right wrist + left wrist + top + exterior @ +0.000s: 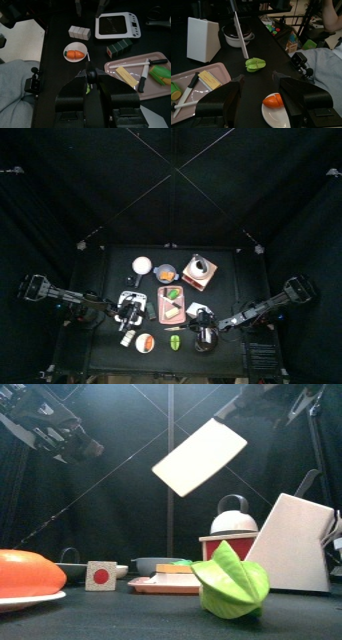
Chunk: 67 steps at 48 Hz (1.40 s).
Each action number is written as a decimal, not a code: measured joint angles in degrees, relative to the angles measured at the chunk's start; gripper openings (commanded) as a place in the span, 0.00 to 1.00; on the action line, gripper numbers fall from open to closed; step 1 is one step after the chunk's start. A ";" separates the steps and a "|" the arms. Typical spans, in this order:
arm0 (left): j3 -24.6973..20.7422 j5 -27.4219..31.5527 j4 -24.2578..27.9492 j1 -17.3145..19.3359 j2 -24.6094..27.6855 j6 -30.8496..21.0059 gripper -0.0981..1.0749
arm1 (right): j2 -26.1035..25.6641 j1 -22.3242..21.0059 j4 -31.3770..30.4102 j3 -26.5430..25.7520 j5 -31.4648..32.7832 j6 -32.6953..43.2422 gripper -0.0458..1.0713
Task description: Grab cleaver with other hand
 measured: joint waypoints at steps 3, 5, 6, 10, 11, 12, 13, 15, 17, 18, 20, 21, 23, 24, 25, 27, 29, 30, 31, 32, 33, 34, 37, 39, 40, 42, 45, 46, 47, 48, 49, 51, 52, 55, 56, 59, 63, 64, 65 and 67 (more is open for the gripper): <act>-0.70 -0.18 -3.43 -0.53 0.35 4.22 0.82 | 0.88 0.18 0.00 -1.23 -0.09 0.00 0.44; -1.14 -0.70 -6.15 -0.97 0.62 7.47 0.82 | 1.23 0.18 -0.18 -1.67 -0.09 0.00 0.44; -1.32 -1.05 -7.12 -1.14 0.62 8.70 0.82 | 1.49 0.18 -0.35 -1.93 -0.09 0.00 0.44; -1.49 -3.69 -12.48 -1.93 1.76 14.59 0.82 | 1.67 0.00 -0.79 -2.46 -0.09 0.00 0.44; -1.49 -4.66 -13.80 -2.20 2.20 15.73 0.82 | 1.67 0.00 -1.05 -2.46 0.00 0.00 0.44; -1.49 -5.36 -14.94 -2.29 2.64 16.88 0.82 | 1.67 -0.09 -1.23 -2.46 0.09 -0.18 0.44; -1.49 -6.33 -16.26 -2.46 3.34 18.02 0.82 | 1.67 0.00 -1.32 -2.55 0.26 0.00 0.44; -1.49 -8.09 -18.46 -2.64 4.57 20.04 0.82 | 1.67 -0.09 -1.49 -2.55 0.70 0.00 0.44; -1.49 -9.40 -20.48 -2.72 5.98 21.80 0.82 | 1.67 -0.09 -1.76 -2.55 1.32 0.00 0.44; -1.58 -10.20 -21.71 -2.72 6.94 22.85 0.82 | 1.67 -0.09 -1.85 -2.55 1.49 0.00 0.44; -1.93 -11.43 -23.29 -2.72 8.70 24.08 0.82 | 1.67 -0.09 -2.02 -2.64 2.02 0.00 0.44; -2.20 -11.95 -24.26 -2.72 9.67 24.61 0.82 | 1.67 -0.09 -2.02 -2.55 2.20 -0.18 0.44; -2.90 -12.74 -25.93 -2.81 11.60 24.96 0.82 | 1.67 -0.18 -2.11 -2.64 2.37 0.00 0.44; -3.52 -13.10 -26.89 -2.90 12.57 24.96 0.82 | 1.76 -0.09 -2.11 -2.55 2.37 -0.18 0.44; -3.87 -13.18 -27.42 -3.08 13.10 25.05 0.82 | 1.67 -0.18 -2.11 -2.55 2.37 0.00 0.44; -4.83 -13.36 -28.74 -3.34 14.68 24.96 0.82 | 1.76 -0.09 -2.11 -2.64 2.46 0.00 0.44; -6.06 -13.45 -30.41 -3.78 16.44 25.05 0.82 | 1.76 -0.18 -2.11 -2.55 2.55 -0.18 0.44; -6.77 -13.36 -31.20 -3.96 17.31 25.14 0.82 | 1.76 -0.18 -2.11 -2.55 2.64 0.00 0.44; -7.12 -13.45 -31.64 -4.13 17.93 25.22 0.82 | 1.76 -0.18 -2.11 -2.55 2.72 0.00 0.44; -7.56 -13.36 -32.17 -4.22 18.81 25.40 0.82 | 1.76 -0.18 -2.20 -2.64 2.81 0.00 0.44; -7.91 -13.45 -32.34 -4.22 19.34 25.49 0.82 | 1.76 -0.18 -2.11 -2.55 2.81 0.00 0.44; -8.35 -13.45 -32.52 -4.31 20.13 25.49 0.82 | 1.76 -0.09 -2.20 -2.55 2.81 0.00 0.44; -8.96 -13.36 -32.52 -4.48 21.97 25.58 0.82 | 1.76 -0.18 -2.20 -2.64 2.81 -0.18 0.44; -9.05 -13.45 -32.08 -4.48 22.59 25.66 0.82 | 1.76 -0.09 -2.20 -2.64 2.81 0.00 0.44; -9.05 -13.54 -31.90 -4.48 22.85 25.66 0.82 | 1.76 0.00 -2.11 -2.64 2.81 0.00 0.44; -9.05 -13.71 -31.55 -4.57 22.94 25.66 0.82 | 1.76 0.09 -2.20 -2.64 2.81 0.00 0.44; -8.96 -14.15 -31.38 -4.57 23.20 25.58 0.81 | 1.67 0.09 -2.20 -2.64 2.81 0.00 0.44; -8.88 -14.33 -31.38 -4.57 23.29 25.49 0.81 | 1.67 0.09 -2.20 -2.55 2.90 0.00 0.44; -8.70 -14.68 -31.38 -4.66 23.55 25.49 0.81 | 1.67 0.18 -2.20 -2.55 2.90 -0.18 0.44; -8.53 -15.12 -31.55 -4.75 23.82 25.49 0.81 | 1.67 0.18 -2.20 -2.55 2.90 0.00 0.44; -8.35 -15.82 -31.99 -4.92 24.17 25.49 0.81 | 1.58 0.18 -2.37 -2.64 3.08 0.00 0.44; -8.09 -17.31 -32.78 -5.36 24.79 25.49 0.81 | 1.49 0.18 -2.64 -2.55 3.16 0.00 0.44; -7.91 -18.37 -33.31 -5.45 25.22 25.49 0.81 | 1.49 0.26 -2.81 -2.55 3.08 0.00 0.44; -7.47 -20.39 -34.19 -5.71 25.58 25.49 0.81 | 1.49 0.26 -2.99 -2.55 3.16 0.00 0.44; -7.38 -21.09 -34.63 -5.71 25.66 25.58 0.81 | 1.49 0.35 -2.90 -2.55 3.16 0.00 0.44; -7.38 -21.80 -35.24 -5.71 25.66 25.58 0.81 | 1.49 0.35 -2.90 -2.55 3.16 0.00 0.44; -7.29 -22.24 -36.30 -5.71 25.66 25.49 0.79 | 1.41 0.44 -2.99 -2.55 3.16 0.00 0.44; -7.29 -22.24 -36.56 -5.71 25.66 25.49 0.78 | 1.41 0.44 -2.99 -2.55 3.16 0.00 0.44; -7.38 -22.32 -37.00 -5.71 25.66 25.49 0.77 | 1.41 0.44 -2.99 -2.55 3.16 0.00 0.44; -7.21 -22.41 -37.97 -5.71 25.66 25.49 0.74 | 1.32 0.53 -2.90 -2.55 3.16 0.00 0.44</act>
